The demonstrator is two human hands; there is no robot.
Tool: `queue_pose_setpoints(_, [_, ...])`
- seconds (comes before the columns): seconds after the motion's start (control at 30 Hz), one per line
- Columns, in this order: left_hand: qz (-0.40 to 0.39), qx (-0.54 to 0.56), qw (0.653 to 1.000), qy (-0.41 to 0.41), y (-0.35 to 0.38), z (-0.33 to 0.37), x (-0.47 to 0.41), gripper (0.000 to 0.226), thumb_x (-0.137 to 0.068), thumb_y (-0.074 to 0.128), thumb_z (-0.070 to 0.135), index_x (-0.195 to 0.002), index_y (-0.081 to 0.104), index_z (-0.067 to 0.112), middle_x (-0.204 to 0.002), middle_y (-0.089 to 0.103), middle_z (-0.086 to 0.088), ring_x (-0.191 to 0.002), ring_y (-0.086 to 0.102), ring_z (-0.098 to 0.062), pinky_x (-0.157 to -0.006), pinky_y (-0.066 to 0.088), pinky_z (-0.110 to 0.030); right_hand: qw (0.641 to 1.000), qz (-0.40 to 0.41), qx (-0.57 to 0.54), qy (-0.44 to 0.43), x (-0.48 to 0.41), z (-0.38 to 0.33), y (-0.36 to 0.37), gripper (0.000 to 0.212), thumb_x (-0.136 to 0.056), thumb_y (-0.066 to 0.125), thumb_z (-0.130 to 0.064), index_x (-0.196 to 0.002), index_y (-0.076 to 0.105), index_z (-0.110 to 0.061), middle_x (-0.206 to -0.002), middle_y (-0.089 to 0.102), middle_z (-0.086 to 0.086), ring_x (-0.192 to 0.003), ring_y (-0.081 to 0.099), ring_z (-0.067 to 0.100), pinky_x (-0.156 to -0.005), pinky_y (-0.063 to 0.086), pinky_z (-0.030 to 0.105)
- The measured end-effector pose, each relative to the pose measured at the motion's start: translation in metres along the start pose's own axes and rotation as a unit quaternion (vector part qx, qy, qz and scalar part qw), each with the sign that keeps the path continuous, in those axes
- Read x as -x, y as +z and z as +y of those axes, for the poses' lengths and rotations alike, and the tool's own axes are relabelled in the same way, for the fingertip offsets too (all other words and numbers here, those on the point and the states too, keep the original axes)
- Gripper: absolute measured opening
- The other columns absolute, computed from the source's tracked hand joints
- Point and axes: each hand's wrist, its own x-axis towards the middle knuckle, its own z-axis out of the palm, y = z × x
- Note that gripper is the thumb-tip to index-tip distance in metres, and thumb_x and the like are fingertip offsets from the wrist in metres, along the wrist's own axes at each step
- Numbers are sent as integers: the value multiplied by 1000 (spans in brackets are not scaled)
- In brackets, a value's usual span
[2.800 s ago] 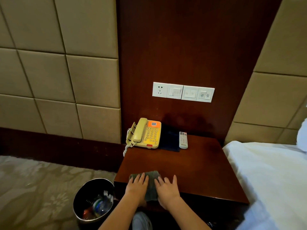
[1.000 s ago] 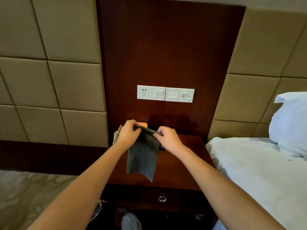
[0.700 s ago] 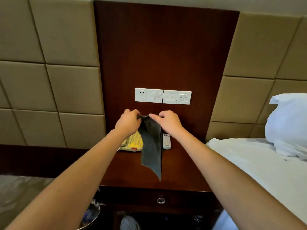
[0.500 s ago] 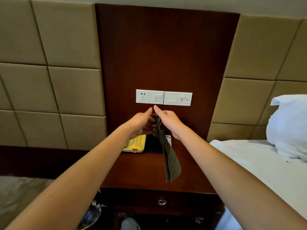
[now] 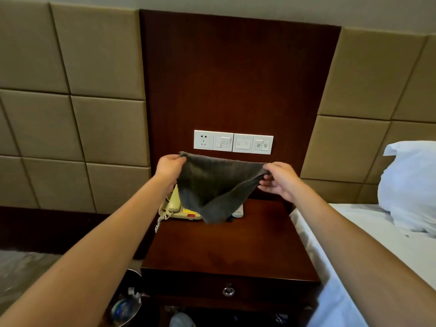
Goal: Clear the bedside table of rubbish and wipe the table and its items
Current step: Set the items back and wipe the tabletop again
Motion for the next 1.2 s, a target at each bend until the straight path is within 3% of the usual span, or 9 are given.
queue_pose_setpoints(0.17, [-51, -76, 994, 57, 11, 1, 12, 19, -95, 47, 8, -109, 60, 11, -86, 59, -3, -81, 59, -17, -59, 50, -25, 1000, -15, 27, -4, 5, -3, 13, 18, -94, 56, -18, -77, 51, -12, -48, 40, -1, -43, 46, 12, -47, 53, 26])
queue_pose_setpoints(0.3, [-131, -66, 987, 69, 47, 4, 34, 10, -93, 47, 8, -91, 55, 14, -71, 53, -2, -61, 52, -11, -47, 47, -20, 998, -59, 22, -3, 20, -13, 55, 17, -93, 58, -18, -77, 52, -13, -46, 36, -1, -35, 42, 9, -42, 51, 22])
queue_pose_setpoints(0.4, [-156, -9, 983, 101, 58, 9, 40, 14, -94, 48, 11, -82, 53, 16, -65, 52, -1, -53, 52, -8, -54, 47, -23, 998, -55, -25, -23, 25, -25, 70, 14, -94, 56, -18, -80, 54, -13, -43, 38, -2, -34, 42, 7, -43, 50, 21])
queue_pose_setpoints(0.53, [-162, -36, 973, 159, 49, 20, 41, 17, -94, 50, 10, -78, 51, 17, -68, 50, 0, -57, 48, -8, -48, 45, -16, 994, -87, -60, -12, 25, -34, 58, 19, -95, 53, -22, -78, 55, -13, -42, 50, -3, -39, 48, 10, -45, 50, 20])
queue_pose_setpoints(0.77, [-175, -91, 958, 209, 46, 35, 39, 21, -93, 49, 8, -75, 51, 19, -66, 51, -4, -62, 44, -19, -59, 36, -28, 978, -194, 8, -71, 31, -39, 36, 24, -98, 40, -5, -97, 62, -14, -78, 71, 3, -69, 66, 14, -66, 56, 25])
queue_pose_setpoints(0.9, [-201, -124, 941, 242, 44, 49, 42, 18, -92, 46, 4, -79, 54, 14, -76, 52, -15, -70, 46, -22, -63, 37, -33, 965, -126, 116, -196, 34, -46, 35, 6, -93, 59, -17, -87, 57, -16, -77, 64, 3, -70, 63, 15, -63, 53, 24])
queue_pose_setpoints(1.0, [-207, -115, 940, 247, 45, 58, 46, 19, -92, 42, 3, -81, 54, 13, -77, 52, -10, -73, 50, -21, -66, 41, -32, 943, -55, 180, -276, 31, -53, 37, 17, -88, 66, -25, -92, 54, -14, -82, 60, 6, -75, 59, 16, -66, 48, 30])
queue_pose_setpoints(1.1, [-233, -64, 945, 222, 47, 66, 50, 14, -96, 46, 17, -86, 55, 12, -80, 54, -2, -76, 56, -14, -65, 47, -26, 931, -41, 199, -303, 31, -59, 39, 24, -87, 66, -27, -105, 55, -15, -94, 61, 5, -87, 58, 14, -75, 48, 29])
queue_pose_setpoints(1.2, [-220, -97, 933, 266, 49, 69, 48, 12, -95, 52, 23, -87, 57, 16, -84, 59, -2, -81, 59, -12, -69, 50, -26, 927, -38, 226, -296, 32, -62, 39, 26, -89, 63, -28, -106, 60, -9, -104, 64, 11, -98, 61, 22, -84, 51, 36])
